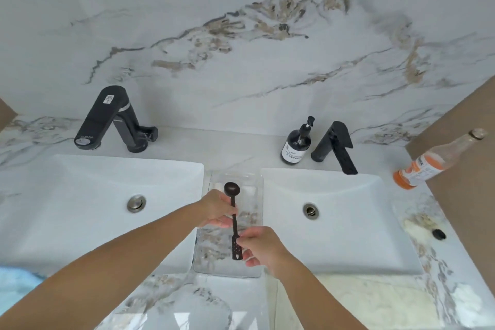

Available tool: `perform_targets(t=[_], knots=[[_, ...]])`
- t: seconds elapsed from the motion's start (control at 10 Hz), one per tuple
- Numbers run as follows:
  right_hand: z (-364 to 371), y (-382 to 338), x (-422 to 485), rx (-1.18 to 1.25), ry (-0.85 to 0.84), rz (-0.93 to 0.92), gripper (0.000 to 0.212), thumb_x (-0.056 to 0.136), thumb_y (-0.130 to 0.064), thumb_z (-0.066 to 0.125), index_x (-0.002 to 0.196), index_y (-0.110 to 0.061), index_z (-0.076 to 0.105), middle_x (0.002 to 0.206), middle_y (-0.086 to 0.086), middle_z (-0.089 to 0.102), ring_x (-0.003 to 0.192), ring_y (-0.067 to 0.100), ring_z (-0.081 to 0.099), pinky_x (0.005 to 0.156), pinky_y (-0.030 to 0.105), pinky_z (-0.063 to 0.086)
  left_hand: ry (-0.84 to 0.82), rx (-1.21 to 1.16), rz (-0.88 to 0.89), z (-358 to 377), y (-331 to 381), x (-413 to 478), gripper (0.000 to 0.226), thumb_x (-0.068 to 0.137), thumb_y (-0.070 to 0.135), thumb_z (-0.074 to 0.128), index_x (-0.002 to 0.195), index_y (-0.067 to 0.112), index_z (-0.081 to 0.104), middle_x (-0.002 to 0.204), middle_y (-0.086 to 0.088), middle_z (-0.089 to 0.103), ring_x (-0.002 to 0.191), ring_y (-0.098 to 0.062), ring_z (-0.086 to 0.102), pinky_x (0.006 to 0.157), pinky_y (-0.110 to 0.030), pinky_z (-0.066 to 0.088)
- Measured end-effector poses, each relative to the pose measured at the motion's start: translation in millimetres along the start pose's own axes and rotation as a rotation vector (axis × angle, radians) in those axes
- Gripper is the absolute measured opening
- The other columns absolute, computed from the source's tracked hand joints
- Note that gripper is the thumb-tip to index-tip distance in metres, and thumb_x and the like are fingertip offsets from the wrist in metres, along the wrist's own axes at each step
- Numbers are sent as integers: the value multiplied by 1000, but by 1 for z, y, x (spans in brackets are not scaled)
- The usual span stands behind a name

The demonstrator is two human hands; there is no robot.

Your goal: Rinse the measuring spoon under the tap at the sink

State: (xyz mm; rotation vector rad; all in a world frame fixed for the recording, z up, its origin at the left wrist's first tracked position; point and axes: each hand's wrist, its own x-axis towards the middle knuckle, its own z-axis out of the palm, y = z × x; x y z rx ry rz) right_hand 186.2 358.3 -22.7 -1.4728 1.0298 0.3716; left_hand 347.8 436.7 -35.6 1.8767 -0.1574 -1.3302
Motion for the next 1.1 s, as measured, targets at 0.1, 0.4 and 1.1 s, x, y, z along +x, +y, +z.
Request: perform_targets(t=[0.1, 0.4, 1.1], knots=[[9, -1, 6, -91, 80, 16, 15, 85, -13, 68, 99, -12, 72, 88, 12, 77, 53, 16, 68, 48, 24, 56, 49, 71, -31, 7, -6, 11, 22, 88, 5, 65, 109, -1, 64, 102, -20, 71, 84, -27, 74, 76, -36, 63], [35, 1, 27, -462, 225, 2, 12, 82, -3, 55, 88, -7, 65, 90, 14, 70, 66, 30, 71, 59, 32, 61, 154, 269, -12, 23, -18, 29, 15, 90, 3, 58, 77, 6, 52, 75, -19, 58, 60, -30, 55, 77, -44, 59], [23, 1, 32, -574, 88, -148, 20, 88, -5, 46, 101, -7, 62, 115, 14, 67, 99, 28, 61, 77, 27, 47, 167, 544, -66, 33, -14, 10, 23, 96, 15, 44, 85, 1, 58, 69, -17, 64, 48, -25, 65, 48, -29, 59]])
